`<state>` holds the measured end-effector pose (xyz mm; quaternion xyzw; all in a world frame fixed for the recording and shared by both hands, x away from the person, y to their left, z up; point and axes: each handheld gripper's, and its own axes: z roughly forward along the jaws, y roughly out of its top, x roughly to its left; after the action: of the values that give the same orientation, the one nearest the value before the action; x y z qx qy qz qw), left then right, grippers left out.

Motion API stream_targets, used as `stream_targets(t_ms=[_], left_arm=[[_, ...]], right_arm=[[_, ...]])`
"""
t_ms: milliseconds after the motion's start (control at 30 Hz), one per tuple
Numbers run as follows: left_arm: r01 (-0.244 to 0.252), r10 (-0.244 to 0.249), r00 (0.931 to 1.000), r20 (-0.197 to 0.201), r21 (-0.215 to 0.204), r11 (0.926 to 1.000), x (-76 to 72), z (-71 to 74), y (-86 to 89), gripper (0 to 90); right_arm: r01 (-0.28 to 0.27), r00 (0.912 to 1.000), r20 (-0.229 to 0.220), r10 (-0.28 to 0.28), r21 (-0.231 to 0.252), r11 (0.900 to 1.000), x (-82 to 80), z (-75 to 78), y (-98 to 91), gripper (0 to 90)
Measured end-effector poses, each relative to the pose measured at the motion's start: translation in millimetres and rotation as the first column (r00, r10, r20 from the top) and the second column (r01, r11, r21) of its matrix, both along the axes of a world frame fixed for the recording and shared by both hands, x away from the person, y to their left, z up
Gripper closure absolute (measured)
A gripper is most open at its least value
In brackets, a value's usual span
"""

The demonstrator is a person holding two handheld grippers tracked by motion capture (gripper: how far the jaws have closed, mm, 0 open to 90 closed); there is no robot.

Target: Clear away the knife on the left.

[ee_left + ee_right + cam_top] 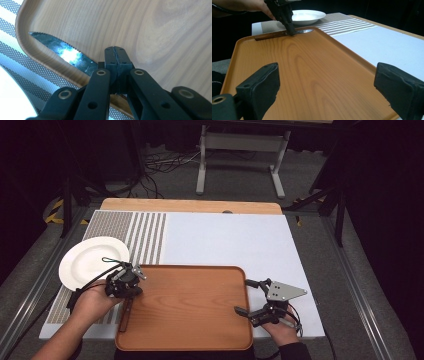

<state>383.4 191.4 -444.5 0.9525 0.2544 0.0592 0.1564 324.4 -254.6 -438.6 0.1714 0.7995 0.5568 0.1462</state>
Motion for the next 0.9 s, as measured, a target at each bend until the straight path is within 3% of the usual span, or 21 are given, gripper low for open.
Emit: stream_targets(t_ms=[300,433,533,567,600,633,733,800,900], left_arm=[[0.002,-0.002,1.0000,0.004,-0.010,0.9999,-1.5,2.5,0.1,89.0],[0.009,-0.008,0.9996,0.027,-0.028,0.9996,-3.7,8.8,-0.2,82.8],[0.008,-0.005,0.9987,0.051,-0.069,0.9976,-6.3,16.1,1.6,70.0],[0.004,0.002,0.9979,0.064,-0.088,0.9961,-7.5,18.8,2.8,70.0],[0.003,0.006,0.9971,0.076,-0.113,0.9936,-8.7,21.1,4.1,57.2],[0.005,0.006,0.9963,0.085,-0.132,0.9912,-9.6,22.7,5.3,57.2],[0.010,0.018,0.9913,0.130,-0.210,0.9776,-15.7,29.4,9.5,39.0],[0.017,0.021,0.9890,0.147,-0.256,0.9666,-19.8,32.9,12.2,32.6],[0.016,0.037,0.9845,0.172,-0.295,0.9552,-24.1,35.1,15.1,19.5]], right_arm=[[0.001,1.0000,0.000,-0.001,0.002,1.0000,0.1,0.0,0.0,7.4],[0.003,1.0000,0.001,-0.003,0.006,1.0000,0.5,0.4,-0.1,7.4],[0.002,1.0000,0.005,-0.002,0.006,1.0000,0.1,0.9,0.7,7.4],[0.002,1.0000,0.005,-0.002,0.006,1.0000,0.1,0.9,0.7,7.4],[0.002,1.0000,0.007,-0.002,0.008,1.0000,-0.1,1.2,0.7,7.4],[0.002,1.0000,0.007,-0.002,0.008,1.0000,-0.1,1.2,0.7,7.4],[0.008,0.9999,0.013,-0.008,0.012,0.9999,0.5,2.1,0.0,7.4],[0.008,0.9999,0.014,-0.008,0.011,0.9999,0.8,2.4,0.1,7.4],[0.010,0.9998,0.017,-0.010,0.011,0.9999,0.8,2.4,0.1,7.3]])
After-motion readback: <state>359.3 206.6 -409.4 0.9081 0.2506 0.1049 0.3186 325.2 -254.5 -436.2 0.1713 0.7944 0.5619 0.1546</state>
